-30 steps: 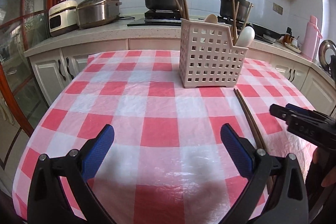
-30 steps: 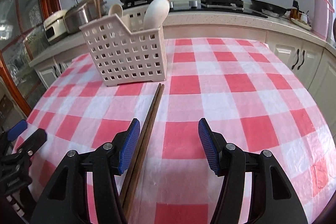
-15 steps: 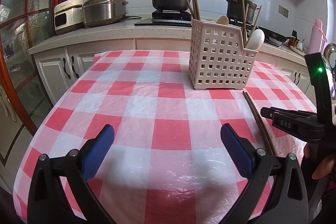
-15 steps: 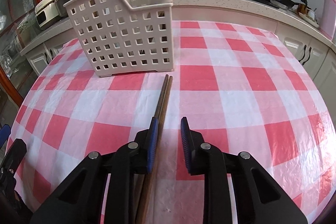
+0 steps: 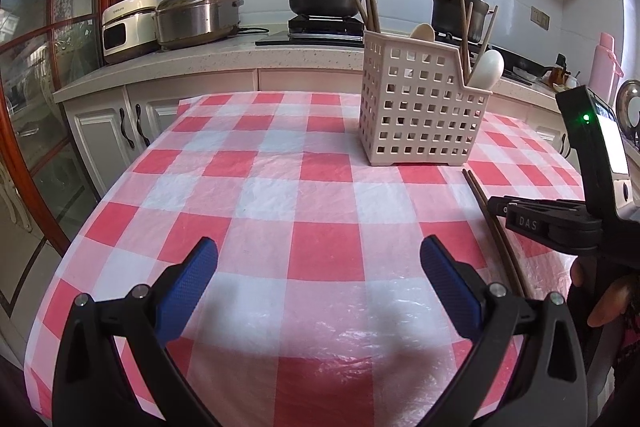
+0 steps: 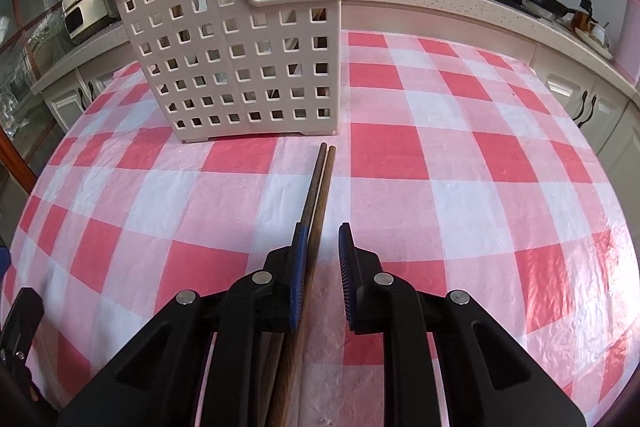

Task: Organize utensils
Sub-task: 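Close the right tool on a wooden chopstick, then close the left tool on the other wooden chopstick, then lift both chopsticks upright and carry them over the white caddy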

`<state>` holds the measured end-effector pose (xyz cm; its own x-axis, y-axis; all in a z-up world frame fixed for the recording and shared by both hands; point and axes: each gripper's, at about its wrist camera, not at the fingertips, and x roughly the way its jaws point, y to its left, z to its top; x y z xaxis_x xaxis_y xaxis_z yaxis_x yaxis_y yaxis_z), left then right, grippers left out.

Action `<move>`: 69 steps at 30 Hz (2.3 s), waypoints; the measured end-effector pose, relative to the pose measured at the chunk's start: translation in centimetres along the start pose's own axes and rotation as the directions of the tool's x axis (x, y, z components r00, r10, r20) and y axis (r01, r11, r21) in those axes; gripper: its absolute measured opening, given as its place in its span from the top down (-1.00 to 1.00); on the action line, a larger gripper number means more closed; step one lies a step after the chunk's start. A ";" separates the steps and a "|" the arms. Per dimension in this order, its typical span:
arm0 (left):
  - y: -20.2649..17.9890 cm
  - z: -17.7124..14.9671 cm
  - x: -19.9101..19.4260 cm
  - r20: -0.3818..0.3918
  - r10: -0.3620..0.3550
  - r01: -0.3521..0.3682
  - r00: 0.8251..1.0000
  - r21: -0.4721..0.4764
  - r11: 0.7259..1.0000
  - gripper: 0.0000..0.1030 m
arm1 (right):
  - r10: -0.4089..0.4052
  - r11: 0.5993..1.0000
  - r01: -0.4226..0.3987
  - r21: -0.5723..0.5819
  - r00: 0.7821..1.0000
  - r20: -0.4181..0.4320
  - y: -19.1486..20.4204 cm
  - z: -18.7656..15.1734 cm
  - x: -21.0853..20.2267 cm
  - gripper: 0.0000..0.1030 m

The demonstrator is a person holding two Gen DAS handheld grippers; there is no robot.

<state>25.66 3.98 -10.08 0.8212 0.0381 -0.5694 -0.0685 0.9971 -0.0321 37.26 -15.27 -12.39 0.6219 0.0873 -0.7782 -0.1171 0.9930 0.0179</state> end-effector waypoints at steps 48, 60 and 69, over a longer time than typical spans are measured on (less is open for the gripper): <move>-15.9 3.3 11.8 -0.316 -0.178 0.240 0.932 0.168 0.956 0.88 | 0.048 0.988 -0.057 0.144 0.996 0.069 -10.6 -4.1 -4.3 0.87; -8.8 4.5 5.4 -0.182 -0.229 0.244 0.956 0.063 0.968 0.88 | 0.111 0.988 -0.129 0.086 0.977 0.179 -7.4 -2.7 -7.2 0.87; -5.3 5.1 0.1 -0.061 -0.227 0.229 0.972 0.031 0.973 0.88 | 0.152 0.986 -0.165 0.028 0.951 0.271 -4.4 -1.9 -10.3 0.87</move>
<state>28.96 -0.96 -5.75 0.7794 -0.1932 -0.5960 0.1392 0.9809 -0.1358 29.85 -20.70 -5.64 0.7834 0.2552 -0.5668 -0.1967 0.9668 0.1634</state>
